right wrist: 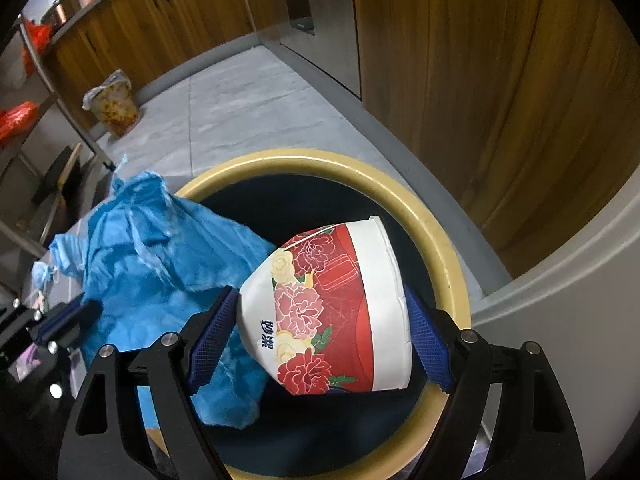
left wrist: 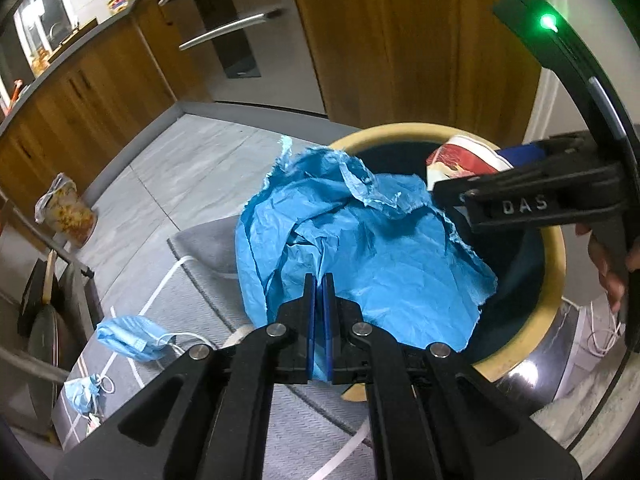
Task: Collect trash
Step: 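Carry the blue paper with the left gripper while the right gripper carries the cup to the bin, then open both grippers over the bin to drop the paper and cup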
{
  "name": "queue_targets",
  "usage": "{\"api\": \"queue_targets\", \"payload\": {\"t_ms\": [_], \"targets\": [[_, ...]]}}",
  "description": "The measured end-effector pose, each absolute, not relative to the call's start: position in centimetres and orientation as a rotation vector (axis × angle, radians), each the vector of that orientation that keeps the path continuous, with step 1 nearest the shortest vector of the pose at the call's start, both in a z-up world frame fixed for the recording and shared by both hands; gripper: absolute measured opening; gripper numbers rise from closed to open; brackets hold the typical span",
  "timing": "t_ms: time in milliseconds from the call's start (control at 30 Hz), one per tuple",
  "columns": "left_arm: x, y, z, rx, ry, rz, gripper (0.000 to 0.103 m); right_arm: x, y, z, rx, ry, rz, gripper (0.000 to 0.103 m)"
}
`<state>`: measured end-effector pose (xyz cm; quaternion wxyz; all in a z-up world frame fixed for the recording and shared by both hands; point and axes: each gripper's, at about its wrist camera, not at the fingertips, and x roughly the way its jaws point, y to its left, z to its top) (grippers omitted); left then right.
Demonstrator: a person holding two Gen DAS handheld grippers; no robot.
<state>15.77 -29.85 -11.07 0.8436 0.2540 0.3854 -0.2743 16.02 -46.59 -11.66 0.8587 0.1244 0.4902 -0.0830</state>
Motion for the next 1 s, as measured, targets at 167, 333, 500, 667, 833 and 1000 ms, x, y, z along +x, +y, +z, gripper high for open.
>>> {"api": "queue_targets", "payload": {"t_ms": [167, 333, 500, 667, 833, 1000], "targets": [[15.8, -29.9, -11.1, 0.530, 0.806, -0.582, 0.008, 16.5, -46.9, -11.9, 0.271, 1.038, -0.174, 0.082], [15.9, -29.4, -10.6, 0.509, 0.793, -0.569, 0.036, 16.4, -46.9, -11.8, 0.280, 1.036, -0.170, 0.083], [15.7, -28.3, -9.7, 0.480, 0.776, -0.553, 0.047, 16.0, -46.6, -11.2, 0.276, 1.016, -0.167, 0.088], [15.5, -26.6, -8.5, 0.446, 0.762, -0.530, 0.055, 15.8, -45.9, -10.7, 0.274, 1.009, -0.169, 0.090], [15.0, -24.5, -7.3, 0.407, 0.745, -0.503, 0.067, 15.3, -44.7, -9.8, 0.258, 0.992, -0.164, 0.091], [14.3, -22.1, -6.1, 0.363, 0.732, -0.475, 0.074, 14.5, -43.2, -8.6, 0.229, 0.963, -0.161, 0.092]]}}
